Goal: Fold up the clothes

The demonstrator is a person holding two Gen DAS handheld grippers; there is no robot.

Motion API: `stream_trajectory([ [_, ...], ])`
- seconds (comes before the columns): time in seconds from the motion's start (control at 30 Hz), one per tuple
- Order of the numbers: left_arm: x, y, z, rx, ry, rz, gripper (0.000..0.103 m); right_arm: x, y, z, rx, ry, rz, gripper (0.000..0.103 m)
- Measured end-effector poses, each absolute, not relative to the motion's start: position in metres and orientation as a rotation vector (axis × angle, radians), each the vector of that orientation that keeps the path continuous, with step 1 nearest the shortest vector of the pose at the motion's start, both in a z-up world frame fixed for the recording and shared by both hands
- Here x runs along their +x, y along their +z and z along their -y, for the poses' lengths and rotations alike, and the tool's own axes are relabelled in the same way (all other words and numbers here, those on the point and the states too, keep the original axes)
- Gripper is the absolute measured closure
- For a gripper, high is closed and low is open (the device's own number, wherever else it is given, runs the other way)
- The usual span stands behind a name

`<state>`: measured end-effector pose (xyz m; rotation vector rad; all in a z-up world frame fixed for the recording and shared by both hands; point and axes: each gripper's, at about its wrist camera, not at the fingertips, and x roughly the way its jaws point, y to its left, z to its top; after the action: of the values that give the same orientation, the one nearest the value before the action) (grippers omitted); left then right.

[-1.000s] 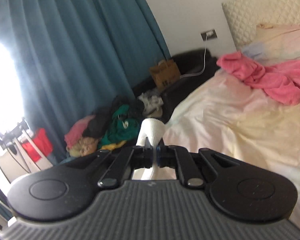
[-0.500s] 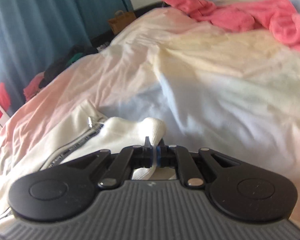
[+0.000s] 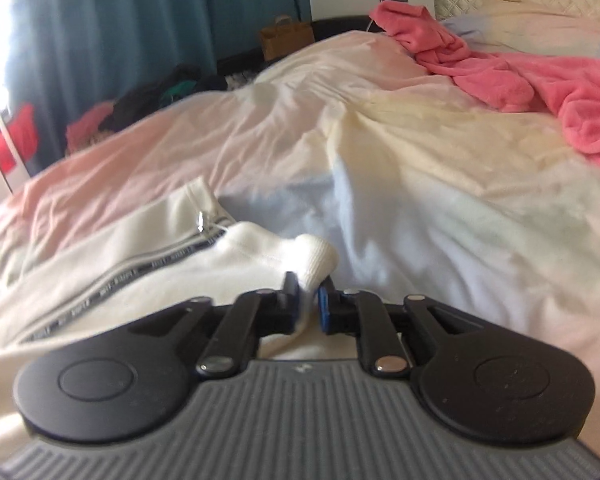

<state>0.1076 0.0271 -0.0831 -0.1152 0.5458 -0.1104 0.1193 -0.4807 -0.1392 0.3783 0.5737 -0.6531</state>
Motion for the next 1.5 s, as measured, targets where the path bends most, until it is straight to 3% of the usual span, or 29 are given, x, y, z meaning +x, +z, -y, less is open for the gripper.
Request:
stream_trajectory([
  [0.03,0.103,-0.080,-0.025,-0.115,-0.113,-0.540,0.000,0.116,-0.134,0.478,0.367,-0.648,-0.590,0.072],
  [0.13,0.089,-0.072,-0.019,-0.102,-0.121,-0.519,0.000,0.100,-0.114,0.468,0.353,-0.573,-0.592,0.026],
  [0.17,0.084,-0.068,-0.017,-0.088,-0.125,-0.511,0.000,0.093,-0.104,0.463,0.349,-0.554,-0.583,0.020],
  [0.5,0.033,-0.045,-0.001,-0.028,-0.150,-0.457,0.000,0.032,0.004,0.366,0.231,-0.285,-0.527,0.019],
  [0.7,-0.006,-0.033,-0.007,-0.028,-0.116,-0.418,0.000,-0.004,0.037,0.286,0.160,-0.117,-0.496,0.019],
  [1.1,-0.039,-0.034,-0.015,0.014,-0.068,-0.384,0.000,-0.045,0.002,0.182,0.142,0.023,-0.429,0.019],
  [1.5,0.029,-0.059,-0.123,-0.304,0.151,-0.772,0.002,-0.009,-0.038,0.223,0.408,-0.103,-0.532,0.019],
])
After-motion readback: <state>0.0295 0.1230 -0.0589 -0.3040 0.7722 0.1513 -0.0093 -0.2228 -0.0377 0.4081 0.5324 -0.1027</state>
